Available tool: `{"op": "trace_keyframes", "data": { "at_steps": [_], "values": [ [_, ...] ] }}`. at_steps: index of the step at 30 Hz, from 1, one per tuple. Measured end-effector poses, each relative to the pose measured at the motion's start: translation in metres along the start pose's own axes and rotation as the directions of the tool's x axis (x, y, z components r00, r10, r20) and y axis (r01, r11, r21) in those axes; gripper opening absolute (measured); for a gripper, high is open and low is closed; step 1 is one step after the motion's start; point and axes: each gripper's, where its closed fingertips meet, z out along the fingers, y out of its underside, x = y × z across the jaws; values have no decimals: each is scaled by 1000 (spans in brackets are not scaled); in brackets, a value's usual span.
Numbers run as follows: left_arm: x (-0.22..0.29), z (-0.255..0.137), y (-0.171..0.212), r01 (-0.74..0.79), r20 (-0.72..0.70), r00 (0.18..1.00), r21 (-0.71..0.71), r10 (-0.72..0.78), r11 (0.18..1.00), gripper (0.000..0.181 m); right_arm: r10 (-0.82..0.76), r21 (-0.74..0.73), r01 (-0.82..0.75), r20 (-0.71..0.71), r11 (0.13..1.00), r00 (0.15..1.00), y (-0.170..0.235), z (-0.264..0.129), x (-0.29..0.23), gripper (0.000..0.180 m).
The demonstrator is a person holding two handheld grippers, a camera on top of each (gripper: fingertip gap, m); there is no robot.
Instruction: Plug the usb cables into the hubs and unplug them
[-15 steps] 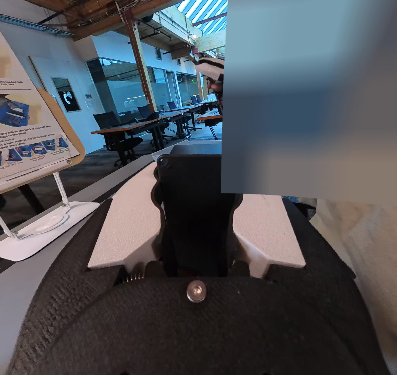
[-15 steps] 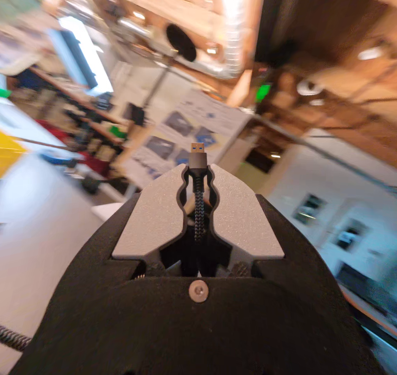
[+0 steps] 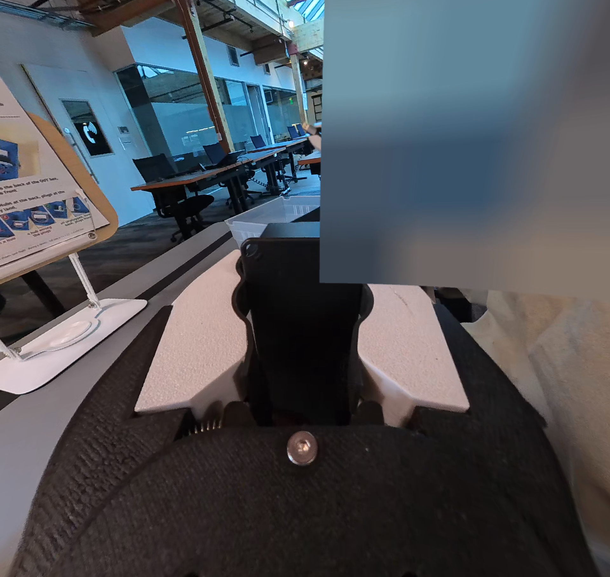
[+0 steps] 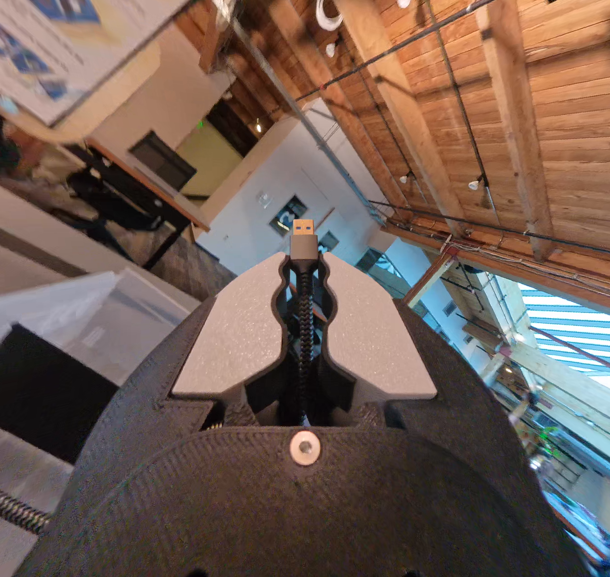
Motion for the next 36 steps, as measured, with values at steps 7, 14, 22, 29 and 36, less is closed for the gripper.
{"op": "trace_keyframes", "data": {
  "at_steps": [7,14,22,29,36],
  "values": [
    [0,0,-1,3,-2,1000,5,-3,1000,64,65,-143,-25,281,989,957,43,-2,-48,16],
    [0,2,1,13,0,1000,7,-13,1000,64,56,-246,186,731,951,680,70,-35,-133,17],
    [-4,1,3,27,4,1000,2,-27,1000,64,317,-464,258,832,848,455,92,-61,-172,19],
    [-5,2,6,39,5,999,-2,-39,999,64,351,-487,236,823,841,446,86,-61,-173,42],
    [-5,1,8,45,3,999,-5,-45,999,64,343,-467,204,827,861,446,76,-61,-168,62]
  ]
}}
